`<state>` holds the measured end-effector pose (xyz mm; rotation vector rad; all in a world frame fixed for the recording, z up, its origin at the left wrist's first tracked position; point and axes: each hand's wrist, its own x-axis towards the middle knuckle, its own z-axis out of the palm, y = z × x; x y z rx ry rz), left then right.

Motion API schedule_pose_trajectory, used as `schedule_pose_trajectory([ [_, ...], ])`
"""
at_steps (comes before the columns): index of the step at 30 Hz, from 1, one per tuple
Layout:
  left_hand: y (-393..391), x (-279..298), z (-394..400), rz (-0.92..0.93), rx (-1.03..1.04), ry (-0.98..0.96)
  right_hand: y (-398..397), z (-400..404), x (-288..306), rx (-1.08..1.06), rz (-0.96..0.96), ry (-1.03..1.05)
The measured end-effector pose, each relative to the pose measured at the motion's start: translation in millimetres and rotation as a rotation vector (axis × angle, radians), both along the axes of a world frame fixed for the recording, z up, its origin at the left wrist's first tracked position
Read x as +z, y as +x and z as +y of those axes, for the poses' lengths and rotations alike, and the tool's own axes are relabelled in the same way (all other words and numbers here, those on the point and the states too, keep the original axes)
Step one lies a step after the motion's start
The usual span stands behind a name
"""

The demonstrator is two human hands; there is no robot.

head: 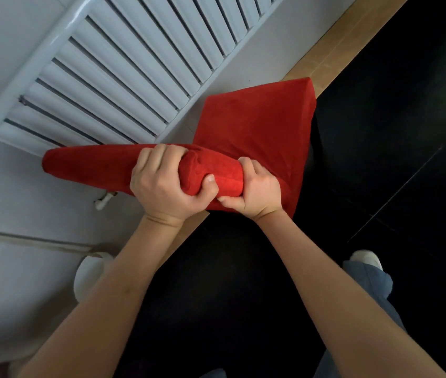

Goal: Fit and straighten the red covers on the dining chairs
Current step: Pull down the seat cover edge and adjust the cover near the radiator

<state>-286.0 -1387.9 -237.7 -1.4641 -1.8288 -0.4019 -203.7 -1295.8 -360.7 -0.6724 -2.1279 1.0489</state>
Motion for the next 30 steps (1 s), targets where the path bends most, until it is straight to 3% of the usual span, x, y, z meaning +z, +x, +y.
schedule_pose_trajectory([
  [30,4.9,1.6,-0.1,-0.057,0.05,-0.088,0.6,0.0,-3.6,0.04,0.001,-0.069],
])
